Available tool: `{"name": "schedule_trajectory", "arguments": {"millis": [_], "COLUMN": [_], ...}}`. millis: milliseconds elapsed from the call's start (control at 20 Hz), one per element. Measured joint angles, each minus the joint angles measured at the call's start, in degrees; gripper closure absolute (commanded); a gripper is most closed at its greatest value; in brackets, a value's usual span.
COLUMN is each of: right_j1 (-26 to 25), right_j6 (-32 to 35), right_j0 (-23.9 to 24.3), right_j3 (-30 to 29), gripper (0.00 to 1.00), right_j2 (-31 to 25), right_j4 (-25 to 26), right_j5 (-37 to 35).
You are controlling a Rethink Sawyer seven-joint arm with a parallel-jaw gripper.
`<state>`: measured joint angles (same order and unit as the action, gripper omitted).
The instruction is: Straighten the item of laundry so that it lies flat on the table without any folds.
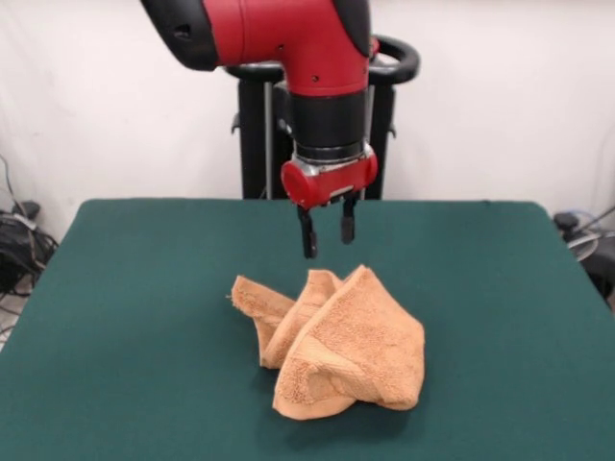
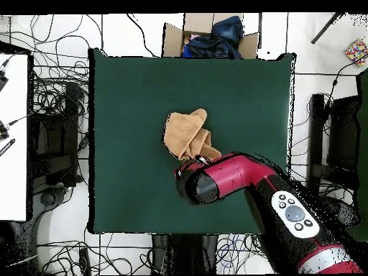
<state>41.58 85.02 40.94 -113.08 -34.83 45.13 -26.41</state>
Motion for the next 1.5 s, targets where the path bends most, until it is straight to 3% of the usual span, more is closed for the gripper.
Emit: {"name": "schedule_trajectory", "arguments": {"millis": [350,550,1500], "right_j1": [0.0,-0.1,-0.2], "right_j6": [0.0,0.0,0.0], "right_j0": [-1.8,-2.4,-0.4], "right_j3": [0.0,0.0,0.0], "gripper": [0.0,0.0,0.0], "right_j2": [0.7,0.8,2.2], "right_j4": [4.8,5.0,5.1], "right_j5": [13.1,17.6,18.0]}}
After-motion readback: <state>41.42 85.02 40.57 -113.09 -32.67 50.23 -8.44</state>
